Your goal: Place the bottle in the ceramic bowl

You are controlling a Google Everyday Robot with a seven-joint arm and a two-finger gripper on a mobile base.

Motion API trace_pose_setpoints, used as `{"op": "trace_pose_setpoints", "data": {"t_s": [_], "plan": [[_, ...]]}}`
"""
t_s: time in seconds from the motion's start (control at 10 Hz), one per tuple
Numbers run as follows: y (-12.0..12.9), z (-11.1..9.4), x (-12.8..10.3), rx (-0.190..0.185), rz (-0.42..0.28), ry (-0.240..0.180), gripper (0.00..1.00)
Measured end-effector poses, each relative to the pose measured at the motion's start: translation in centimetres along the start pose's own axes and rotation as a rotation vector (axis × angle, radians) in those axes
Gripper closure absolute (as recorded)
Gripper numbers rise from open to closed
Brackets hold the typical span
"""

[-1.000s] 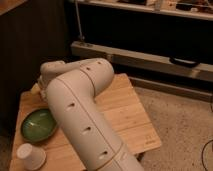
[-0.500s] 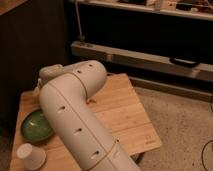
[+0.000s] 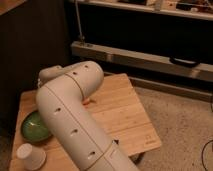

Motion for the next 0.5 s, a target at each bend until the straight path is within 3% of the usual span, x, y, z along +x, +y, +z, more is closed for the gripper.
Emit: {"op": "trace_pose_setpoints", "data": {"t_s": [0.3, 0.5], "plan": [[0.2, 0.0, 0.5, 0.0, -0.013, 0.014, 0.85], [-0.1, -0.6, 1.5, -0.03, -0.002, 0.014, 0.91]]}}
